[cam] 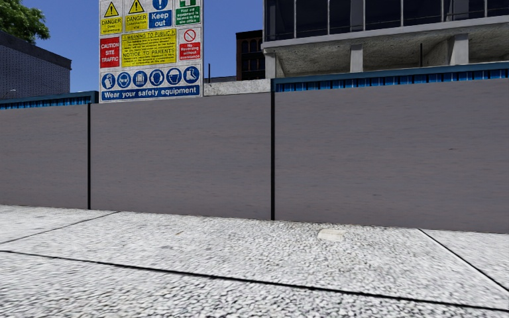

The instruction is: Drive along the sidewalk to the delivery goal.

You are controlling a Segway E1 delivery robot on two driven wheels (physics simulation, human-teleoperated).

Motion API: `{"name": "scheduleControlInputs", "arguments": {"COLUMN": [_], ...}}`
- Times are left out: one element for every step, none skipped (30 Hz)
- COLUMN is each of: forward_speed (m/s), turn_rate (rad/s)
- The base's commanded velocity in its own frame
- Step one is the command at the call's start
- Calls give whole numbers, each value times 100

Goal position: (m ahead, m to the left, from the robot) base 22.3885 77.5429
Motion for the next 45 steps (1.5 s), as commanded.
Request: {"name": "scheduleControlInputs", "arguments": {"forward_speed": [0, 0, 0, 0, 0, 0, 0, 0, 0, 47, 71, 71, 84, 96, 96, 100, 105, 107, 108, 108, 108, 109, 109, 109, 109, 110, 110, 111, 111, 114, 114, 116, 117, 117, 117, 117, 117, 117, 117, 117, 123, 126, 126, 134, 153], "turn_rate": [0, 0, 0, 0, 0, 0, 0, 0, 0, 0, 10, 10, 23, 28, 28, 34, 40, 46, 48, 48, 48, 48, 48, 52, 57, 59, 59, 59, 59, 59, 59, 61, 64, 64, 66, 67, 67, 67, 67, 68, 76, 77, 77, 77, 77]}}
